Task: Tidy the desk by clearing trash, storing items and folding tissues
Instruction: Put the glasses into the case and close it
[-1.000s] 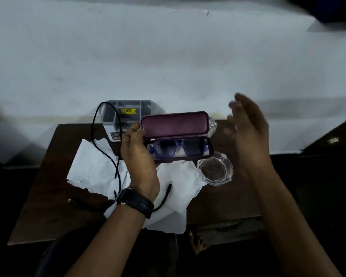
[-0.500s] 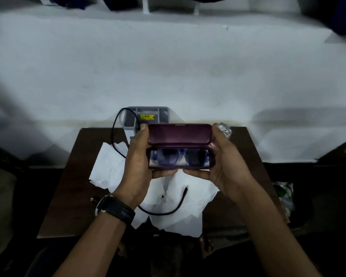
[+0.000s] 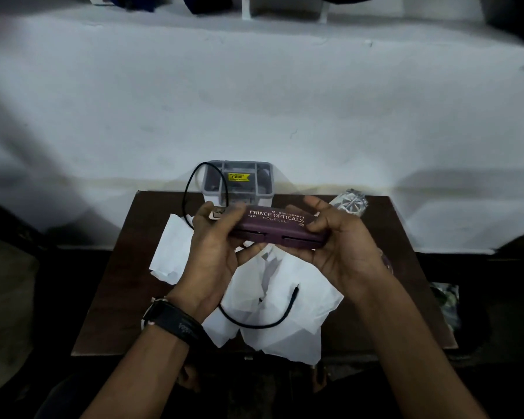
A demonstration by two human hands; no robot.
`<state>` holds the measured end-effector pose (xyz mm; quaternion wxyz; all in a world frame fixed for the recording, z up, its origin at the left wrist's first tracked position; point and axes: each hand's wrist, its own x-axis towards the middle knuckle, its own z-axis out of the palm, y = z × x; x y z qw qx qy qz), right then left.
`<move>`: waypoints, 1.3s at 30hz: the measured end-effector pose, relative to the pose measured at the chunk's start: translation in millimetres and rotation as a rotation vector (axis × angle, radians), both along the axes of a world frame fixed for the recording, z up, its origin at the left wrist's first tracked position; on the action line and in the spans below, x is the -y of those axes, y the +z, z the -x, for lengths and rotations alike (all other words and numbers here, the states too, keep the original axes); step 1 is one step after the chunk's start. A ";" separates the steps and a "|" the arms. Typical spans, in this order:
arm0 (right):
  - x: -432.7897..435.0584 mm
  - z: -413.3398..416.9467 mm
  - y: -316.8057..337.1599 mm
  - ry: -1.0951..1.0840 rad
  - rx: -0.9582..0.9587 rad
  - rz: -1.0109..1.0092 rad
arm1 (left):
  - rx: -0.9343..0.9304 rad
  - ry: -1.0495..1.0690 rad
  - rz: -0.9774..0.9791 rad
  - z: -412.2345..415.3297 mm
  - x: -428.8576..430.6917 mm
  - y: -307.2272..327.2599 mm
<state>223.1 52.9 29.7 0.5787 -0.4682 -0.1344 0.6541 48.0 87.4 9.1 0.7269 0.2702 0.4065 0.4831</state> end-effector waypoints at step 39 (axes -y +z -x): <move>-18.1 29.2 -18.9 0.403 1.806 -0.649 | -0.092 0.262 0.025 31.0 -3.5 -1.7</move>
